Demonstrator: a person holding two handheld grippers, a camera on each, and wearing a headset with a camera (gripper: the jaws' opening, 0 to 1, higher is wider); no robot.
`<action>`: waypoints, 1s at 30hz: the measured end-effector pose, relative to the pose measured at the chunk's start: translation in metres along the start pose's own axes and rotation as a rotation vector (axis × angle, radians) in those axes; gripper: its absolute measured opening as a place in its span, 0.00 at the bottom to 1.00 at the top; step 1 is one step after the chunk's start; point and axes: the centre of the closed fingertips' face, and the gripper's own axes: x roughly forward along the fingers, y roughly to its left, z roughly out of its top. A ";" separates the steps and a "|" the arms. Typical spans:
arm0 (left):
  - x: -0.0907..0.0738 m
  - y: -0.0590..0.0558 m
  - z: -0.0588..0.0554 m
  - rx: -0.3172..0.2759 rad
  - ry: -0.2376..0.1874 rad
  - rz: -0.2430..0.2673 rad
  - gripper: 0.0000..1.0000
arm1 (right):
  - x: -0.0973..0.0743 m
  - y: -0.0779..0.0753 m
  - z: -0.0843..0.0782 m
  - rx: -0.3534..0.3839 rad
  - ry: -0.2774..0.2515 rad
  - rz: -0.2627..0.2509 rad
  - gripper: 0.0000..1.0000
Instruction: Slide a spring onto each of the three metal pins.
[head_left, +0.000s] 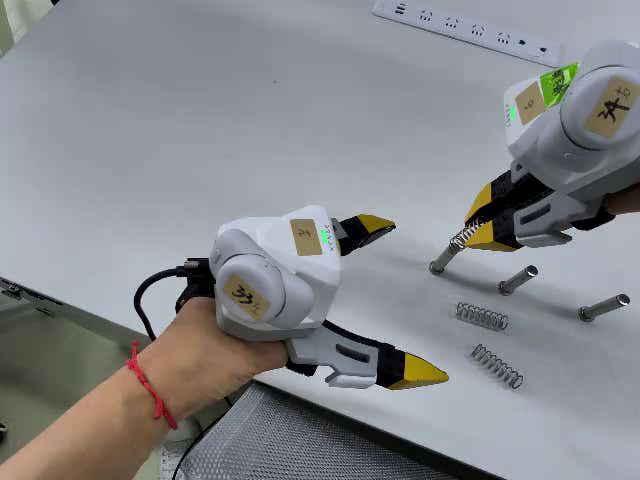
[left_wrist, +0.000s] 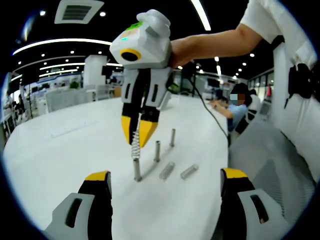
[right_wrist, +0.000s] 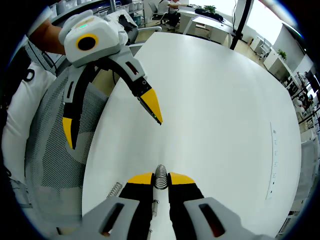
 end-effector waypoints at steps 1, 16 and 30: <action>0.000 0.000 0.000 0.000 -0.001 -0.001 0.91 | 0.001 0.000 0.000 0.001 0.001 0.000 0.12; 0.002 0.000 0.001 -0.006 -0.006 -0.006 0.90 | 0.006 0.002 -0.002 0.004 0.014 0.010 0.12; 0.004 -0.001 0.002 -0.013 -0.010 -0.010 0.90 | 0.017 0.003 -0.005 0.012 0.015 0.014 0.12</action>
